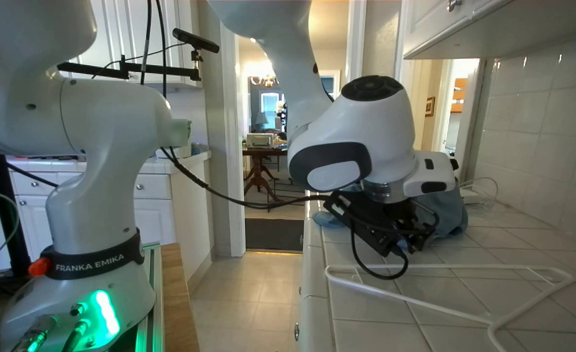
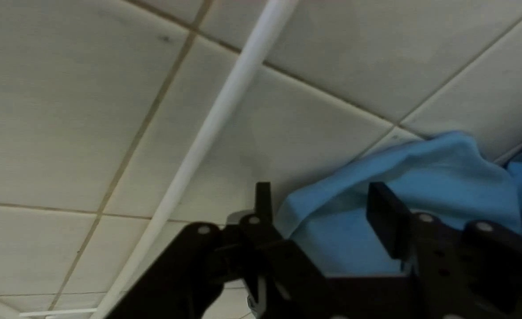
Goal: Put the blue object on the coat hanger
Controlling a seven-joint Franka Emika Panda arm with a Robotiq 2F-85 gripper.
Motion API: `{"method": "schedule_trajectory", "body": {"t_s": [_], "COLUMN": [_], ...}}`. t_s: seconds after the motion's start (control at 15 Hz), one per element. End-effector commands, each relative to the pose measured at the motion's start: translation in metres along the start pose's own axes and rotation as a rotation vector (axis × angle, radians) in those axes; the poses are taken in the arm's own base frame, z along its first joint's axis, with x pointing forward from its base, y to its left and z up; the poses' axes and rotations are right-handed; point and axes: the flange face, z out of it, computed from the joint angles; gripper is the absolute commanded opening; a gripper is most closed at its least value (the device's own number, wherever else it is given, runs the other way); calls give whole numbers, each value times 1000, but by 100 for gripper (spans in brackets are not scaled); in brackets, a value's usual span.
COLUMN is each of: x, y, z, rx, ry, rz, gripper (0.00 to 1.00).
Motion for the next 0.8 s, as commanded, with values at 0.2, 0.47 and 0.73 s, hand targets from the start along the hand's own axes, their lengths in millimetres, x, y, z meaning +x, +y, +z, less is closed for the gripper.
{"method": "schedule_trajectory", "body": {"t_s": [0.2, 0.47, 0.73], "x": [7, 13, 18], "y": [3, 2, -1], "z": [11, 14, 13], "rx": [24, 26, 16], "ry": [17, 26, 5], "rz": [18, 26, 31], "gripper": [8, 7, 1]}}
